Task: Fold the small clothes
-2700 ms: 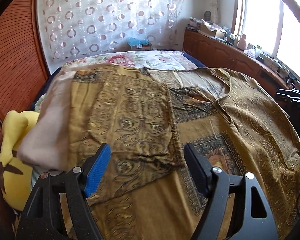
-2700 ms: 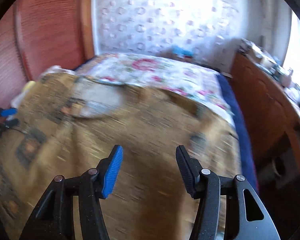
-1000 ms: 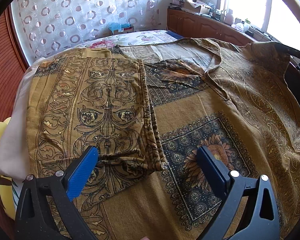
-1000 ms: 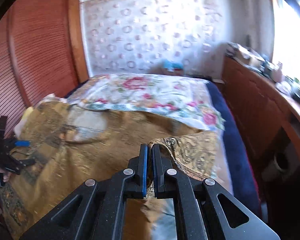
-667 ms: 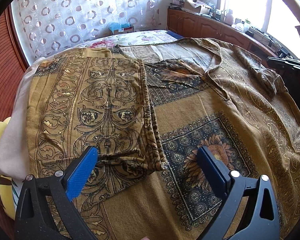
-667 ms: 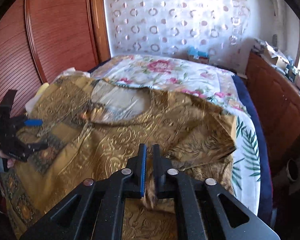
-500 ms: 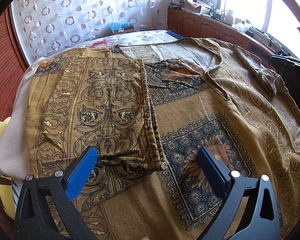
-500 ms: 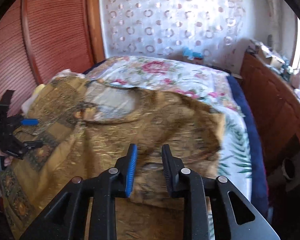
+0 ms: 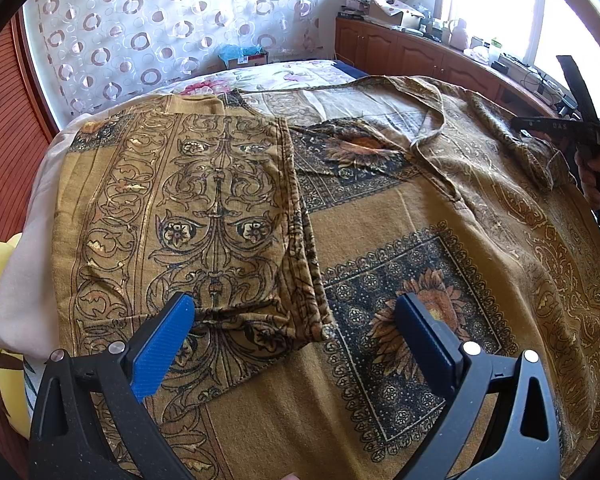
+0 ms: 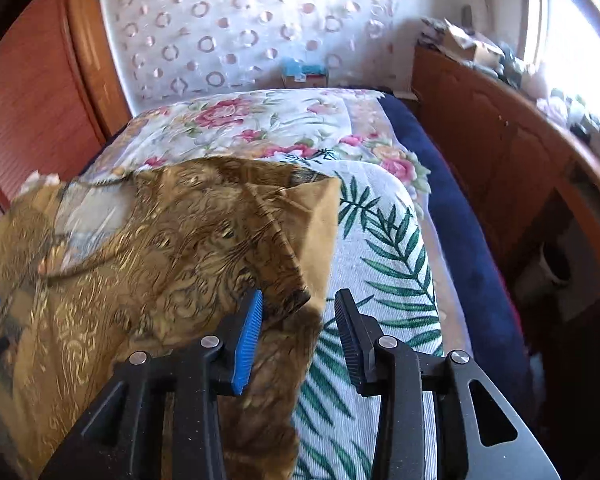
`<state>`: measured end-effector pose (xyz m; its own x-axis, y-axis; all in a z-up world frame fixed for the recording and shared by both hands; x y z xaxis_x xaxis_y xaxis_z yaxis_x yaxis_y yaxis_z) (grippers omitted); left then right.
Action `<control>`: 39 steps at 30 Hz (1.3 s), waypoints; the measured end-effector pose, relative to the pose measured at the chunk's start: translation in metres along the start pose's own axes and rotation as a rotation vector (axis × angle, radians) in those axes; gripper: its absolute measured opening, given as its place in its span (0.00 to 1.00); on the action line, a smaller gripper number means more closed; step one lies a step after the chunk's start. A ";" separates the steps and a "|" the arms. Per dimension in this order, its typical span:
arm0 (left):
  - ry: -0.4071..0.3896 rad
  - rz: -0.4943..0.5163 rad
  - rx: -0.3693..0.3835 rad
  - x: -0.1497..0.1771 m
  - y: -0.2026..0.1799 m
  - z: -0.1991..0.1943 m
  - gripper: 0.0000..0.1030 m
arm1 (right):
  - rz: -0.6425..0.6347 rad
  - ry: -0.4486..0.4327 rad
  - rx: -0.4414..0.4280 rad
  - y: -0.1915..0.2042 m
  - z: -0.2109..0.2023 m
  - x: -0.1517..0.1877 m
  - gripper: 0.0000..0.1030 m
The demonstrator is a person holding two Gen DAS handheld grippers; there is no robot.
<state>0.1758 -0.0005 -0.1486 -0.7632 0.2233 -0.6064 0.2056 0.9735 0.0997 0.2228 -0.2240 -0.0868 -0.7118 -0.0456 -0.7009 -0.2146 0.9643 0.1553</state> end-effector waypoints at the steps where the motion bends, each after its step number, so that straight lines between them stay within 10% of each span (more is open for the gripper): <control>1: 0.000 0.000 0.000 0.000 0.000 0.000 0.98 | -0.005 -0.006 -0.009 0.002 -0.001 -0.003 0.38; 7: 0.000 0.000 0.000 0.000 0.000 0.000 0.98 | -0.101 -0.005 -0.022 0.021 0.004 -0.009 0.06; 25: 0.000 0.000 0.000 0.000 0.000 0.001 0.98 | -0.217 -0.077 -0.200 0.100 0.002 -0.036 0.04; 31: 0.001 0.000 0.000 0.000 0.001 0.001 0.98 | -0.220 -0.107 -0.129 0.081 -0.006 -0.034 0.49; 39: -0.002 -0.007 -0.011 0.000 0.001 -0.001 0.98 | -0.160 -0.040 -0.002 0.027 0.020 -0.015 0.52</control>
<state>0.1755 0.0007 -0.1477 -0.7635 0.2164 -0.6084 0.1936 0.9756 0.1039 0.2413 -0.1922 -0.0861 -0.6412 -0.1884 -0.7439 -0.3245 0.9450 0.0404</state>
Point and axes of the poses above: each gripper's, at about its wrist camera, not at the fingertips, and z roughly the way its jaws point, y to its left, x to its underside, the point moved 4 cm from there along z, roughly the way its jaws point, and after that the axes turned 7 degrees about -x, right-handed, at the moved point
